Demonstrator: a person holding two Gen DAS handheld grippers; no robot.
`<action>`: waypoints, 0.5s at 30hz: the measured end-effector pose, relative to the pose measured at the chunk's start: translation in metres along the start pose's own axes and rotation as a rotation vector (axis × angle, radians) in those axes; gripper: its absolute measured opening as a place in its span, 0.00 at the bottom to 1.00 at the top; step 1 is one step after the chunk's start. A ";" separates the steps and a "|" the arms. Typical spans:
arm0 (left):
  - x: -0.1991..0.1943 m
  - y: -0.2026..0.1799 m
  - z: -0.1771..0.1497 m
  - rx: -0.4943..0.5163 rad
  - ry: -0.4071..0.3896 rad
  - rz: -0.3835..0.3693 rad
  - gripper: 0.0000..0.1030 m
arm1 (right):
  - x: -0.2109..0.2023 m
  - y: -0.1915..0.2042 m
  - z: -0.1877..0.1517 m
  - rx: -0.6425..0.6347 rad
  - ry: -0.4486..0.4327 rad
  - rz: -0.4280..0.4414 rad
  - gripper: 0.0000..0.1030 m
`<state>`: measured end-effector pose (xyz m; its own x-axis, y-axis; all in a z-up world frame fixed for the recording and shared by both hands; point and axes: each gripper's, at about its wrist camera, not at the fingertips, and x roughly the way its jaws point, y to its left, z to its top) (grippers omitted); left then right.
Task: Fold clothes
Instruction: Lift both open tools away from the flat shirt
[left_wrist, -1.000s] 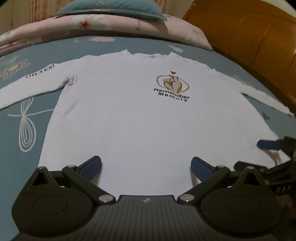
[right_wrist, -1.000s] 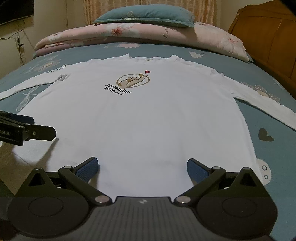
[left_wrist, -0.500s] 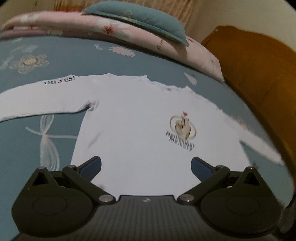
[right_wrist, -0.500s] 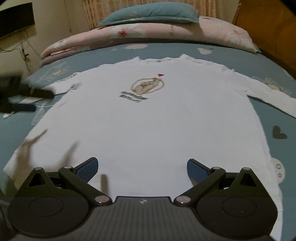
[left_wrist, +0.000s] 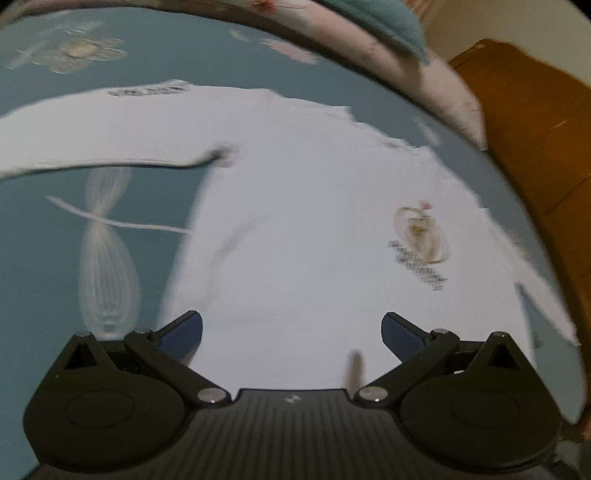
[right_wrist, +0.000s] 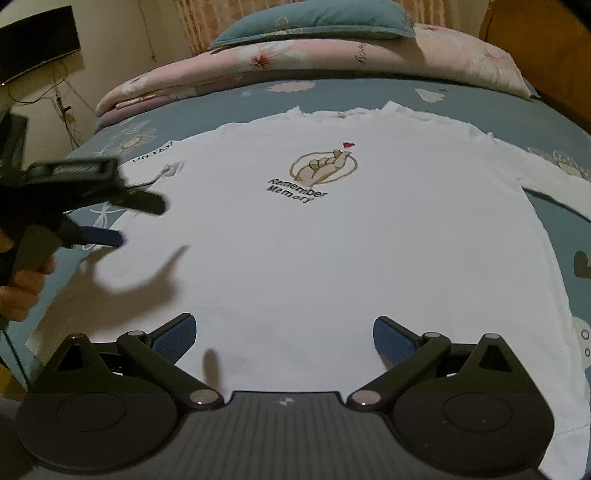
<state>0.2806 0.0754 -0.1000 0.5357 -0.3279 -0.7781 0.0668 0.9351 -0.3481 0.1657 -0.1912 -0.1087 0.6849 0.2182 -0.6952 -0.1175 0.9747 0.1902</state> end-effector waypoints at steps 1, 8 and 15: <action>-0.006 0.002 0.000 -0.004 0.006 0.008 0.99 | 0.001 0.000 0.000 0.001 0.004 -0.002 1.00; -0.049 -0.014 -0.032 0.020 0.028 -0.086 0.99 | 0.005 0.002 -0.002 -0.034 0.013 -0.023 1.00; -0.056 -0.037 -0.087 0.019 0.094 -0.212 0.99 | 0.002 -0.003 -0.007 -0.066 0.007 -0.023 1.00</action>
<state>0.1748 0.0473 -0.0891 0.4274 -0.5274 -0.7343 0.1853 0.8460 -0.4999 0.1620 -0.1930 -0.1155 0.6827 0.1958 -0.7039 -0.1488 0.9805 0.1285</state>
